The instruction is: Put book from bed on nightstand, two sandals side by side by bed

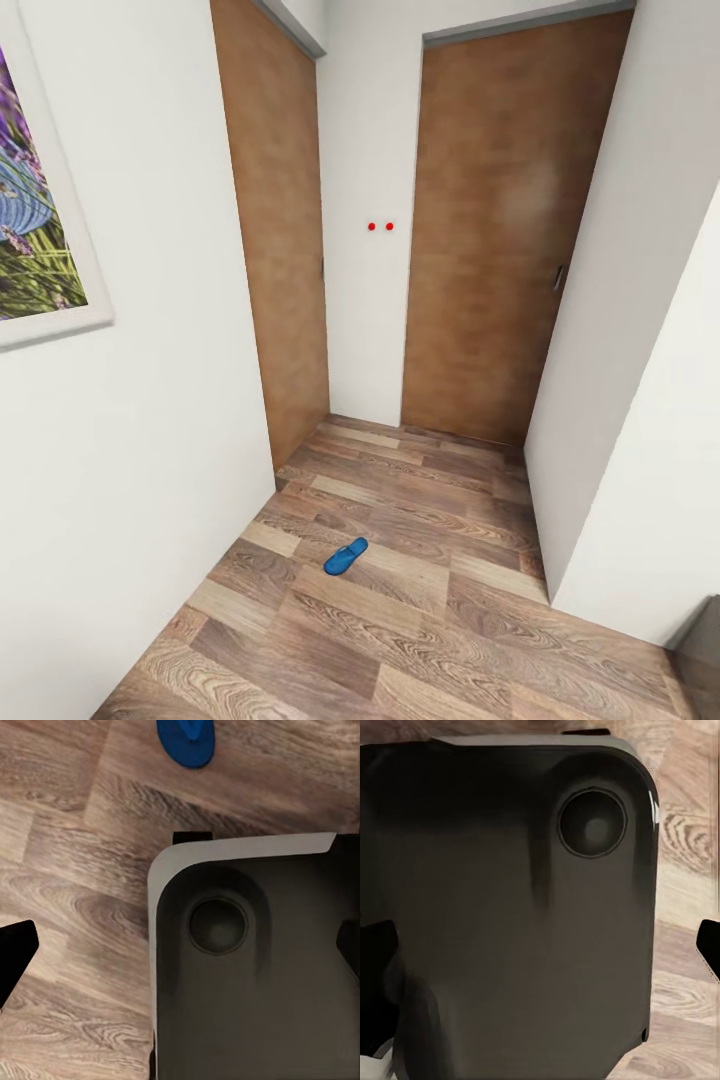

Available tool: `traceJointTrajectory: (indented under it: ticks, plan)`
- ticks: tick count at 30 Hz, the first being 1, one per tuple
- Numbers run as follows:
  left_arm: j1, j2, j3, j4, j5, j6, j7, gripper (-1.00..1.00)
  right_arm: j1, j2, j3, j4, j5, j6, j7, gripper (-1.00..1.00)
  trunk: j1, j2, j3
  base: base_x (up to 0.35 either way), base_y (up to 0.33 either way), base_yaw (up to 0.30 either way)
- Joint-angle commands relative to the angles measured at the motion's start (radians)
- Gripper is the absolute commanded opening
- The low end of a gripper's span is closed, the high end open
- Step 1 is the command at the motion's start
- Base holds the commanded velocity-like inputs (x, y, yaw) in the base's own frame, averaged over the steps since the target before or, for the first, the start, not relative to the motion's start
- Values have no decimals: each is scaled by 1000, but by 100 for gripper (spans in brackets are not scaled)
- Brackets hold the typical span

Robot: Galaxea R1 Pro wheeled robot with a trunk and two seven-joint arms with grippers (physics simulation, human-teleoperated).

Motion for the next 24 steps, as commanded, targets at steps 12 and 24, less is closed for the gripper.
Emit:
traceJointTrajectory:
  ticks: [12, 24]
  plan:
    - [-44, 12, 62, -106, 133, 93, -2, 100, 0, -44, -19, -221, -19, 6, -20, 100, 0, 0, -1, 0, 0, 0]
    - [-248, 9, 69, -212, 211, 406, -2, 100, -153, -43, -33, -405, -158, 211, -71, 100, 0, 0, -1, 0, 0, 0]
